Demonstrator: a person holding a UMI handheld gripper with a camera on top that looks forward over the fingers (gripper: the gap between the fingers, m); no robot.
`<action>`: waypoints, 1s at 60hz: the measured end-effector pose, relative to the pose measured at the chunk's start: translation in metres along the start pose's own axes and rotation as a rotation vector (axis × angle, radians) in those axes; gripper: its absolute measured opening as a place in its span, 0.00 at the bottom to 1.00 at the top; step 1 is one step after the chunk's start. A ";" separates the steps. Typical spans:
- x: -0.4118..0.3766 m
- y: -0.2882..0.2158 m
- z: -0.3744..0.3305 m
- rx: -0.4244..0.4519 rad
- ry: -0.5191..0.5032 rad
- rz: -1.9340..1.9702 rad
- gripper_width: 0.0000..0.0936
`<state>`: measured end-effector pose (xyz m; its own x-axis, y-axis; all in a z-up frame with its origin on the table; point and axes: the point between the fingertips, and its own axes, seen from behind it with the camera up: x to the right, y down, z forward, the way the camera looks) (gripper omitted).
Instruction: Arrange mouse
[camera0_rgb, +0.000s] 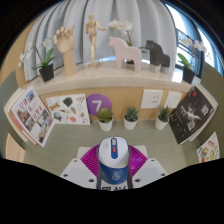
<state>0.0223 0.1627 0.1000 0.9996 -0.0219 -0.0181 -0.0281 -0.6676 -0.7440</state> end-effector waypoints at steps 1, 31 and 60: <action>-0.001 0.010 0.006 -0.017 0.003 -0.002 0.37; 0.010 0.100 0.048 -0.154 0.038 0.035 0.76; -0.005 0.034 -0.202 0.124 -0.057 0.013 0.83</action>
<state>0.0151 -0.0101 0.2100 0.9979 0.0153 -0.0636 -0.0435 -0.5699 -0.8205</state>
